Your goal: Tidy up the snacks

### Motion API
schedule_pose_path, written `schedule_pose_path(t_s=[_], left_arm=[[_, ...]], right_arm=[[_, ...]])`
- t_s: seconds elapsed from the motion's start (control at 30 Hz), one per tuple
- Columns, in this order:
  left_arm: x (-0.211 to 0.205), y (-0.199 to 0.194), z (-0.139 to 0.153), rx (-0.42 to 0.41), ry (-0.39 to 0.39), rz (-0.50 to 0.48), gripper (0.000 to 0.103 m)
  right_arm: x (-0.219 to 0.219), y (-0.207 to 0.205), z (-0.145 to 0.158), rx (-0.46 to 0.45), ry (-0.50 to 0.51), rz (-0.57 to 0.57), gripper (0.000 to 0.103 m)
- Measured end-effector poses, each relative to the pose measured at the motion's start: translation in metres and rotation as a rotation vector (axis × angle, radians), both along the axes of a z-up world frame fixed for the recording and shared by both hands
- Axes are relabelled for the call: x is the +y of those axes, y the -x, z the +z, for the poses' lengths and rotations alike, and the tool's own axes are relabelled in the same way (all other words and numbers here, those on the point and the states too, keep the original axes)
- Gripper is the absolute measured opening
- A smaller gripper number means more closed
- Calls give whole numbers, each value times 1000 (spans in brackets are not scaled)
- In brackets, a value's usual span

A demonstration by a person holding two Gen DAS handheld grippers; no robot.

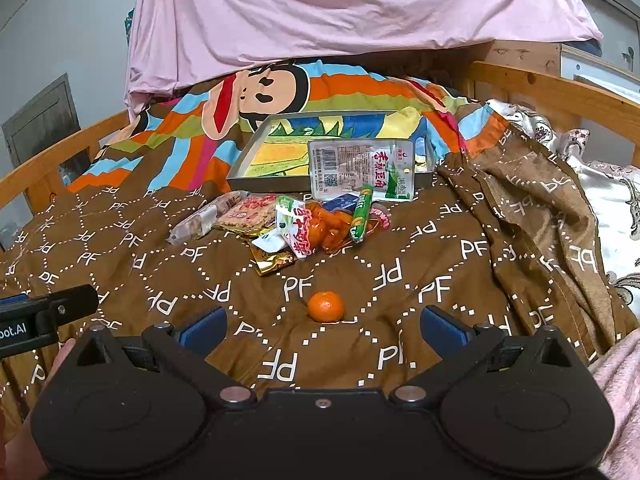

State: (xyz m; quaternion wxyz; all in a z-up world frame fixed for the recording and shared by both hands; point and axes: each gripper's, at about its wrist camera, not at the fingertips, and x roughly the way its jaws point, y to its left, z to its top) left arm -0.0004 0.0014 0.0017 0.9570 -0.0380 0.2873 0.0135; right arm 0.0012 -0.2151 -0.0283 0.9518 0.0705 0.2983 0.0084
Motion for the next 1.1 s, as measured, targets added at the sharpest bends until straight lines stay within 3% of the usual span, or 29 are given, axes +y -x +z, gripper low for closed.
schedule_pose_path(t_s=[0.47,0.77,1.1], left_arm=[[-5,-1,-4,11,-6,3,103],[1,-9,-14,68,21,16,103],[3,-25,-16,100,39,40,103]], right_arm=[[5,-6,-6,40,7,29,102],[7,-12,-8,81,24,31,102],[-1,-23,-11,100,-4,-18,102]])
